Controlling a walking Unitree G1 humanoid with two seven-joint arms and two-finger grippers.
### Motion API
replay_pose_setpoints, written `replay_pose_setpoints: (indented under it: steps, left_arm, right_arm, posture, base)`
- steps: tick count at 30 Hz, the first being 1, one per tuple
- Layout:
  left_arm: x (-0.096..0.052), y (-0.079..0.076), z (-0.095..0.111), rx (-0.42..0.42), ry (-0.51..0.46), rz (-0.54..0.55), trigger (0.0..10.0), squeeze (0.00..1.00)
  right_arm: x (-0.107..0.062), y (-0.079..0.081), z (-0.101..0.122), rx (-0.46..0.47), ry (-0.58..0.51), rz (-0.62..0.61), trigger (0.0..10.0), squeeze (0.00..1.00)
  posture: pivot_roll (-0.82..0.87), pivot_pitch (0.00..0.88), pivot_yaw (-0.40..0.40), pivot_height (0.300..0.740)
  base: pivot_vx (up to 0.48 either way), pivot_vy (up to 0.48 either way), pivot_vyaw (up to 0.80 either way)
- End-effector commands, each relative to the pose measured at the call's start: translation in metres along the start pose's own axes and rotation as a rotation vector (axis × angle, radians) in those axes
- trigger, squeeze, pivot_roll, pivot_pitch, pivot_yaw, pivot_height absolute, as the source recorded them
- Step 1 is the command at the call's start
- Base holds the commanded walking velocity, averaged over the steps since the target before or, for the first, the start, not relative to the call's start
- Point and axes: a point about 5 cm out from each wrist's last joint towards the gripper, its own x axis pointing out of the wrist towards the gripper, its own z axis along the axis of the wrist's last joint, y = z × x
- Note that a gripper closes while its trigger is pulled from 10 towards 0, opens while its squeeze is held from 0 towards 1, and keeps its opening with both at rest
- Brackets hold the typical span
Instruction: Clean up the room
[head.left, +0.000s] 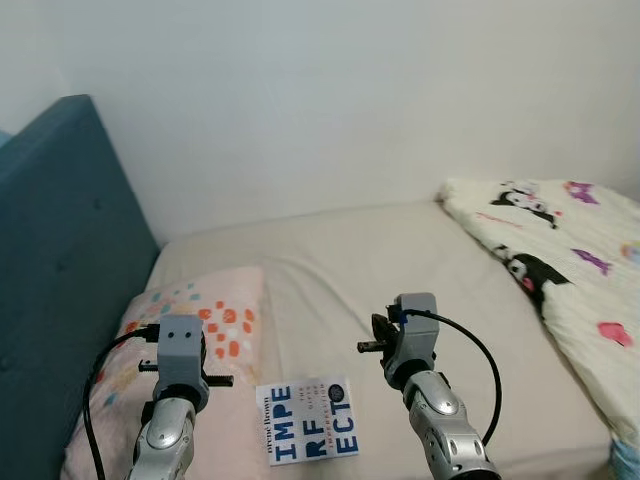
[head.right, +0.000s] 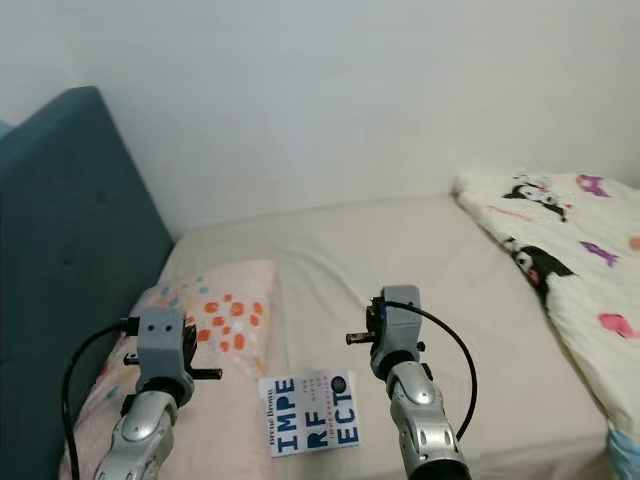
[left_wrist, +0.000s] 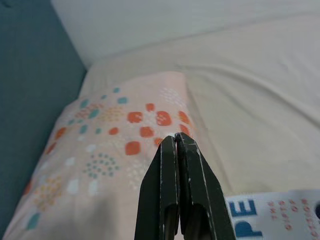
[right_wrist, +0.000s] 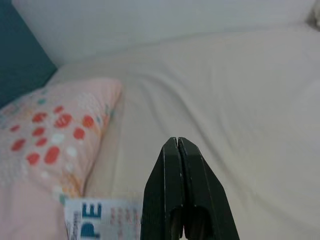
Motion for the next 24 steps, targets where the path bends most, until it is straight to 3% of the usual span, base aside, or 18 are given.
replay_pose_setpoints:
  steps: [1,24]
  left_arm:
    - [-0.004,0.006,-0.008,0.013,0.025,0.011,10.0,0.0]
    - [-0.015,-0.003,-0.041,0.038,0.14,-0.052,10.0,0.0]
  right_arm:
    - [0.0,0.003,-0.004,-0.008,0.012,0.007,10.0,0.0]
    - [-0.005,0.002,-0.048,-0.093,0.197,-0.008,10.0,0.0]
  posture:
    - [-0.02,0.0,0.022,0.74]
    - [-0.01,0.0,0.001,0.74]
  base:
    - [0.0,0.0,0.0]
    - [0.0,0.0,0.0]
